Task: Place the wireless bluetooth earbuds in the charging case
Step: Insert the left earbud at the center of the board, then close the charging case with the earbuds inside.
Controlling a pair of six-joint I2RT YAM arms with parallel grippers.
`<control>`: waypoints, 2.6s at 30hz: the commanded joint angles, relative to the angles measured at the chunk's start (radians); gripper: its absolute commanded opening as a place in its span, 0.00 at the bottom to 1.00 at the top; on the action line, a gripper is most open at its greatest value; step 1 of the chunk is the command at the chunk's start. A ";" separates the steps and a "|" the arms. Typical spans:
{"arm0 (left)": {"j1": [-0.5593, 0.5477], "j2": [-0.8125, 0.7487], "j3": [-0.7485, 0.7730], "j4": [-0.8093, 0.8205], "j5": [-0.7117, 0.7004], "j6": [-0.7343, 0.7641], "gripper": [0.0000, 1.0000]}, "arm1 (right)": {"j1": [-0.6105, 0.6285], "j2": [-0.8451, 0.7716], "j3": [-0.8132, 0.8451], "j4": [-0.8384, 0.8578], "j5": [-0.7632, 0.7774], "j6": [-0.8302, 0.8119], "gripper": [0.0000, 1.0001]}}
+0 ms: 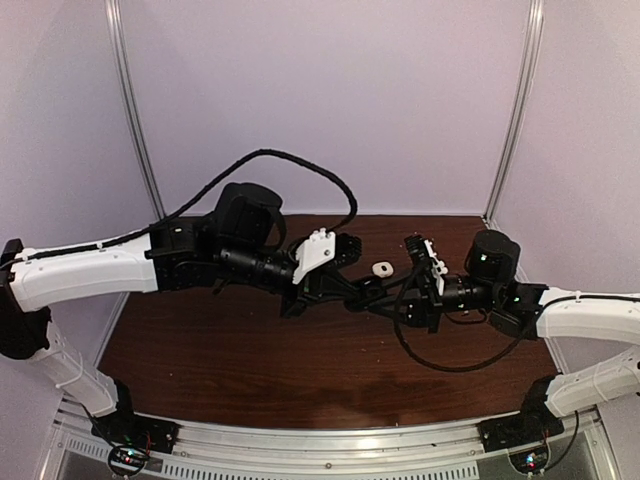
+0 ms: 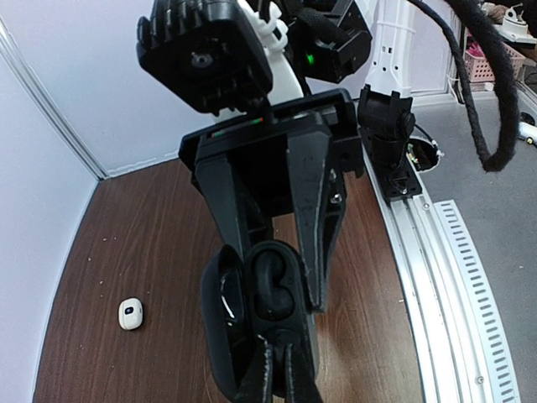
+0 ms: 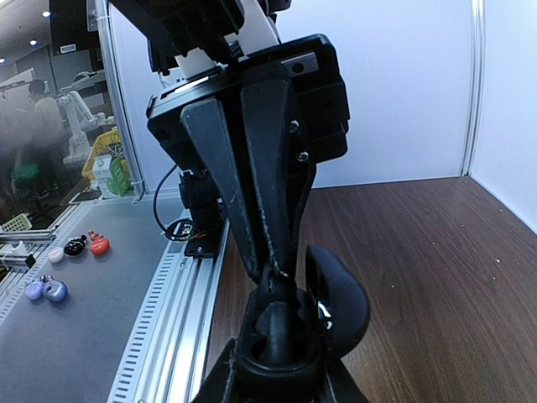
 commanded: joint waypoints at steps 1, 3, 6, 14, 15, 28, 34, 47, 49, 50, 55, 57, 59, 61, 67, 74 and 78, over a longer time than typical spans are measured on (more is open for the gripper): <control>-0.015 0.039 0.022 -0.030 -0.003 0.003 0.00 | 0.009 -0.030 0.029 0.068 0.033 -0.008 0.00; -0.024 0.048 0.025 -0.046 -0.021 0.013 0.00 | 0.009 -0.033 0.027 0.077 0.037 -0.009 0.00; -0.033 0.072 0.044 -0.069 -0.053 0.006 0.00 | 0.008 -0.036 0.026 0.087 0.040 -0.008 0.00; -0.032 0.101 0.076 -0.092 -0.051 -0.033 0.07 | 0.009 -0.043 0.024 0.090 0.052 -0.009 0.00; -0.033 0.097 0.077 -0.092 -0.060 -0.034 0.09 | 0.008 -0.043 0.022 0.085 0.051 -0.008 0.00; -0.033 -0.018 0.122 -0.109 -0.125 -0.019 0.25 | 0.009 -0.036 -0.025 0.082 0.061 -0.038 0.00; -0.030 -0.077 0.088 -0.081 -0.149 -0.026 0.26 | 0.009 -0.028 -0.029 0.090 0.060 -0.031 0.00; -0.003 -0.029 0.064 -0.039 -0.099 -0.076 0.44 | 0.010 -0.031 -0.016 0.091 0.028 -0.028 0.00; -0.001 -0.022 0.064 -0.034 -0.071 -0.078 0.45 | 0.010 -0.031 -0.015 0.089 0.025 -0.027 0.00; -0.001 -0.016 0.064 -0.034 -0.057 -0.075 0.46 | 0.010 -0.031 -0.016 0.088 0.026 -0.027 0.00; 0.000 0.008 0.061 -0.041 -0.007 -0.066 0.62 | 0.010 -0.035 -0.016 0.093 0.026 -0.026 0.00; -0.001 0.020 0.062 -0.043 0.001 -0.064 0.65 | 0.010 -0.037 -0.013 0.094 0.025 -0.024 0.00; -0.001 0.032 0.067 -0.051 0.009 -0.056 0.66 | 0.009 -0.039 -0.013 0.097 0.026 -0.022 0.00; -0.001 0.041 0.075 -0.063 0.024 -0.045 0.64 | 0.010 -0.041 -0.013 0.097 0.034 -0.022 0.00; -0.002 0.004 0.055 -0.047 0.076 -0.003 0.53 | 0.002 -0.035 -0.019 0.118 0.076 0.044 0.00; -0.029 -0.002 0.033 -0.039 -0.004 0.048 0.52 | -0.013 -0.024 -0.018 0.151 0.083 0.087 0.00; -0.030 -0.019 -0.001 0.030 -0.144 0.023 0.56 | -0.025 -0.013 -0.017 0.151 0.107 0.117 0.00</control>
